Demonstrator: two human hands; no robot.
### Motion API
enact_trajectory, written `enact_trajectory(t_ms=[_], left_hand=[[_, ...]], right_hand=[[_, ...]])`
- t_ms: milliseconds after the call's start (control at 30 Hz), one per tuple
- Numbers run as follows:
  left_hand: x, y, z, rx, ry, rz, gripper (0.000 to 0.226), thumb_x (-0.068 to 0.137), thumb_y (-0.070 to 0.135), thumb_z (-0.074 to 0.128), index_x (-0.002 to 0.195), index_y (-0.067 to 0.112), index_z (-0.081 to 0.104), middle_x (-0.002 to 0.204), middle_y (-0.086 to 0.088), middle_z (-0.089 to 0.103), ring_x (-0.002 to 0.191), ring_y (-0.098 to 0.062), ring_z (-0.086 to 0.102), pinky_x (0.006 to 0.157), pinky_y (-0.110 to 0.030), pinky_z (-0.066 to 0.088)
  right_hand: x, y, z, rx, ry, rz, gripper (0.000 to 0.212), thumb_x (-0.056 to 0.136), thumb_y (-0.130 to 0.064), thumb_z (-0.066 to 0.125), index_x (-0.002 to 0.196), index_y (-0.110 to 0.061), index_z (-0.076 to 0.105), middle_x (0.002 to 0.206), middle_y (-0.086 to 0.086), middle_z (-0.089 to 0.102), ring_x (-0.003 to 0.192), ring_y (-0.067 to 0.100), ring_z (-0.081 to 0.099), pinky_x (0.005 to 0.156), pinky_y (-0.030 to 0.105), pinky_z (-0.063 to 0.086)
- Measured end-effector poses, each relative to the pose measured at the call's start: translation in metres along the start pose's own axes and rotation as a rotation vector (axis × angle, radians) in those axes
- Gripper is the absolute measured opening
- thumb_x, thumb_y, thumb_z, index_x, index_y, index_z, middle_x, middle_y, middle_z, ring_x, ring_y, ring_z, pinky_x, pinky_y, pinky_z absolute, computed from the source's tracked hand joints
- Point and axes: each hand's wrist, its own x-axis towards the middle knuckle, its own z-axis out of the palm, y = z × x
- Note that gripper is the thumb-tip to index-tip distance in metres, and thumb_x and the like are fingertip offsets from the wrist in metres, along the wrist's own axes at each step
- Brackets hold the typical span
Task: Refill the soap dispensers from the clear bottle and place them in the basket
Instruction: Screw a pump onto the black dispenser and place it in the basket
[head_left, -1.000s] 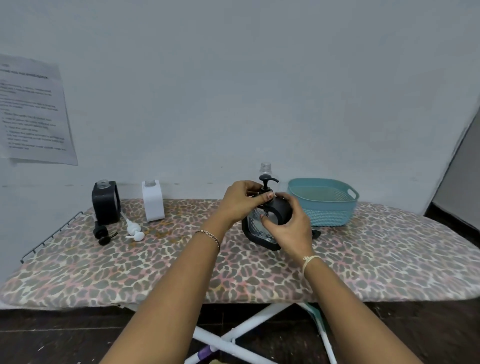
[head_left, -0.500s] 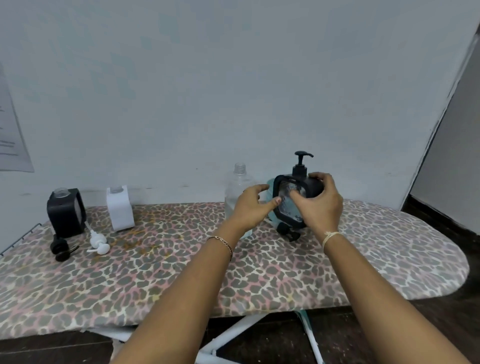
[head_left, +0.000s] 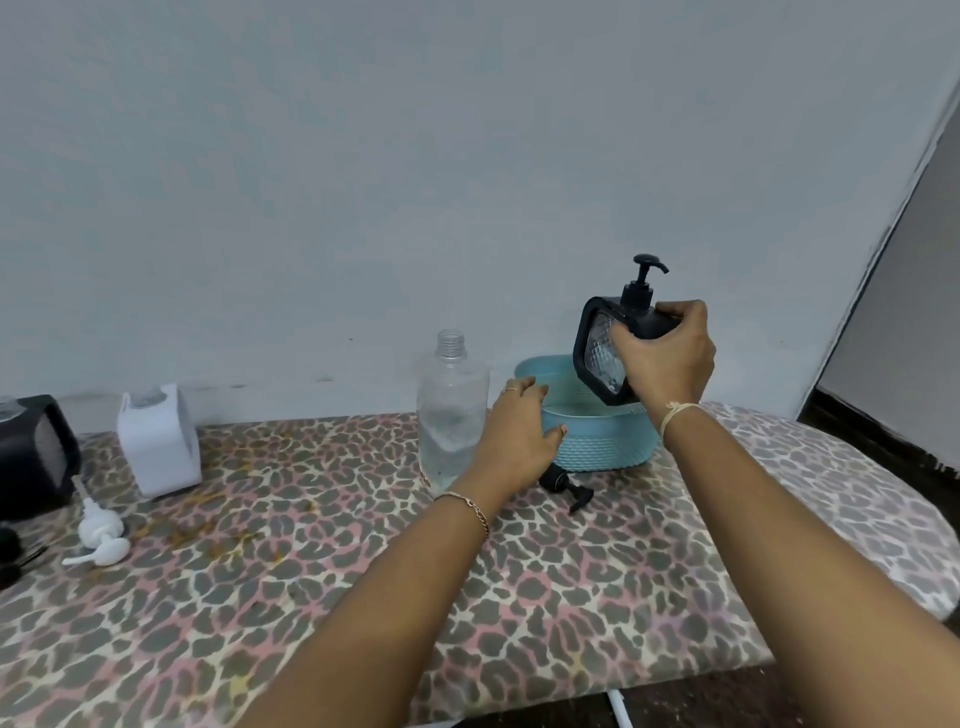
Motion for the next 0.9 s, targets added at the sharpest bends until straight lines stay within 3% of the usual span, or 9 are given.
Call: enact_trajectory(t_ms=[233, 433, 500, 567, 667, 800, 900], left_hand=[[0.009, -0.007, 0.019, 0.007, 0.11, 0.031, 0.04, 0.092, 0.033, 0.06, 0.126, 0.012, 0.06, 0.142, 0.001, 0.048, 0.134, -0.016, 0.041, 0.109, -0.03, 0.03], [0.012, -0.007, 0.022, -0.014, 0.158, -0.022, 0.035, 0.09, 0.034, 0.064, 0.119, 0.014, 0.066, 0.134, -0.004, 0.058, 0.14, -0.014, 0.034, 0.111, -0.031, 0.029], [0.012, -0.004, 0.02, 0.031, 0.153, -0.022, 0.033, 0.09, 0.034, 0.064, 0.115, 0.013, 0.068, 0.13, -0.007, 0.061, 0.131, -0.018, 0.046, 0.105, -0.031, 0.036], [0.01, -0.001, 0.016, 0.076, 0.148, 0.002, 0.03, 0.091, 0.034, 0.063, 0.108, 0.01, 0.07, 0.117, -0.009, 0.065, 0.111, -0.022, 0.06, 0.095, -0.032, 0.044], [0.007, -0.001, 0.015, 0.103, 0.146, 0.035, 0.029, 0.092, 0.033, 0.062, 0.102, 0.008, 0.071, 0.103, -0.008, 0.066, 0.096, -0.022, 0.062, 0.086, -0.033, 0.05], [0.007, -0.001, 0.015, 0.09, 0.141, 0.041, 0.029, 0.092, 0.033, 0.061, 0.102, 0.007, 0.07, 0.105, -0.008, 0.064, 0.096, -0.022, 0.061, 0.086, -0.034, 0.05], [0.007, -0.001, 0.018, 0.086, 0.138, 0.044, 0.03, 0.094, 0.031, 0.058, 0.105, 0.006, 0.068, 0.114, -0.01, 0.062, 0.109, -0.023, 0.057, 0.093, -0.035, 0.048]], right_hand=[[0.015, 0.031, 0.014, -0.126, -0.044, 0.039, 0.05, 0.066, -0.036, 0.077, 0.102, -0.017, 0.047, 0.094, -0.004, 0.058, 0.085, 0.018, 0.055, 0.077, 0.032, 0.048], [0.013, 0.057, 0.019, -0.242, -0.11, 0.103, 0.054, 0.064, -0.034, 0.078, 0.103, -0.013, 0.047, 0.097, 0.004, 0.06, 0.098, 0.028, 0.057, 0.075, 0.036, 0.048], [0.013, 0.06, 0.019, -0.311, -0.125, 0.113, 0.055, 0.064, -0.035, 0.078, 0.104, -0.013, 0.049, 0.094, 0.004, 0.056, 0.108, 0.03, 0.049, 0.078, 0.037, 0.044], [0.013, 0.061, 0.02, -0.422, -0.128, 0.099, 0.054, 0.064, -0.038, 0.077, 0.104, -0.013, 0.05, 0.095, 0.004, 0.057, 0.112, 0.032, 0.046, 0.086, 0.039, 0.04], [0.012, 0.063, 0.023, -0.551, -0.124, 0.106, 0.052, 0.063, -0.039, 0.075, 0.104, -0.015, 0.051, 0.094, 0.002, 0.059, 0.113, 0.031, 0.047, 0.09, 0.041, 0.032], [0.012, 0.065, 0.024, -0.612, -0.113, 0.143, 0.049, 0.061, -0.036, 0.075, 0.098, -0.017, 0.05, 0.088, 0.001, 0.059, 0.109, 0.028, 0.048, 0.083, 0.039, 0.028], [0.013, 0.065, 0.024, -0.642, -0.09, 0.127, 0.045, 0.061, -0.038, 0.074, 0.093, -0.017, 0.05, 0.084, 0.0, 0.058, 0.106, 0.028, 0.048, 0.08, 0.038, 0.026]])
